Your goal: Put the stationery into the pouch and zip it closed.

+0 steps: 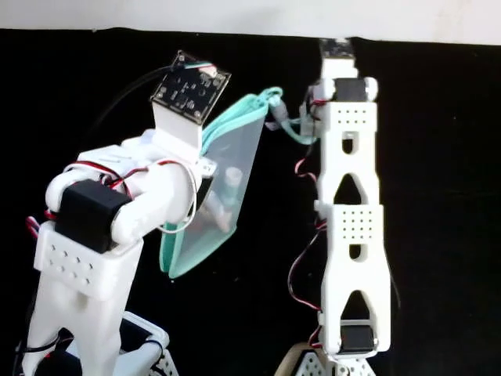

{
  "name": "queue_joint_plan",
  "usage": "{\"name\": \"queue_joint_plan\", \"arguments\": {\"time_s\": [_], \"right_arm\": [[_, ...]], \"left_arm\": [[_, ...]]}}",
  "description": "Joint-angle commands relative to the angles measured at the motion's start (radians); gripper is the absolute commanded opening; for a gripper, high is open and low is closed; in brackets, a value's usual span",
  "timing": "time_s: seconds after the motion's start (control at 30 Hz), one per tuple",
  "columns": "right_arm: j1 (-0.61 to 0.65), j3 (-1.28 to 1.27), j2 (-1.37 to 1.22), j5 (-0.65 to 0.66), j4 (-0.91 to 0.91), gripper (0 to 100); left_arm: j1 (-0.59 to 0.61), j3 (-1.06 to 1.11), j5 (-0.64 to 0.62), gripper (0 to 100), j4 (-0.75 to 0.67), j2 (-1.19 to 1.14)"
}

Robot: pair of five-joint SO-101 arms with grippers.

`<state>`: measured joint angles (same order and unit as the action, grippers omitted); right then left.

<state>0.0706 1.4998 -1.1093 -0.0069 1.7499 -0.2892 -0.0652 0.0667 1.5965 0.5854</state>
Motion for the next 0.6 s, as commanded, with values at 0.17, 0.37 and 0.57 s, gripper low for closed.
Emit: {"name": "queue_joint_plan", "arguments": {"time_s": [0.17,0.37,0.57], "right_arm": [[0.064,-0.209,0.26,0.008,0.016,23.1],[0.097,-0.553,0.47,-0.06,0.015,23.1],[0.102,-0.728,0.654,-0.069,0.013,23.1]], "left_arm": [[0.059,0.111,0.002,1,-0.23,0.005],[0.076,0.193,-0.066,1,-0.336,0.005],[0.277,0.197,-0.014,1,-0.373,0.007]]}}
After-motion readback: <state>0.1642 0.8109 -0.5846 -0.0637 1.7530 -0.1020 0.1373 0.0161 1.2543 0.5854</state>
